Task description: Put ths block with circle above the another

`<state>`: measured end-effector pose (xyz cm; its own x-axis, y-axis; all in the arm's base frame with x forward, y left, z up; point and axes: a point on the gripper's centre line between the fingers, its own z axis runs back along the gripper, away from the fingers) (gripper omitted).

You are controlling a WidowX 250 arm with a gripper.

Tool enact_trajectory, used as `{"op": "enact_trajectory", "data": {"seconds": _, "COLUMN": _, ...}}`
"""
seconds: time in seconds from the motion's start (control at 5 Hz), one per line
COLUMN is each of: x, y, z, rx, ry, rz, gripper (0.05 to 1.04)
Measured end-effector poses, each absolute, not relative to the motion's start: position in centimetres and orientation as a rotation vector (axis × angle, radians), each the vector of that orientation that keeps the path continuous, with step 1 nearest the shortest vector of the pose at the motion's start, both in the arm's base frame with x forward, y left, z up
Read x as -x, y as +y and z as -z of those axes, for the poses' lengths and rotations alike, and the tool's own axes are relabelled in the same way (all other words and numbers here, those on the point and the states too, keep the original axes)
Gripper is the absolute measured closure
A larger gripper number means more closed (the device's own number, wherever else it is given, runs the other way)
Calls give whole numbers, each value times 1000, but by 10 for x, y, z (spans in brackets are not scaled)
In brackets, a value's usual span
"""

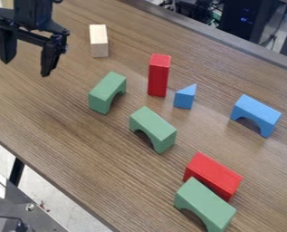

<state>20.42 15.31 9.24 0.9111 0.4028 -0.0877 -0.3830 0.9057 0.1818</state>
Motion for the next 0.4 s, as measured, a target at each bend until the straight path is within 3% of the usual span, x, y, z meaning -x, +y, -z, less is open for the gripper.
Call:
{"op": "enact_trajectory", "data": {"seconds": 0.2, "x": -201, "y": 151, "z": -85, "rx": -153, "ry": 154, "rz": -404, "gripper": 85}}
{"op": "enact_trajectory", "data": {"seconds": 0.4, "x": -223, "y": 155, "z": -86, "rx": -185, "ry": 119, "rz": -299, "gripper": 85}}
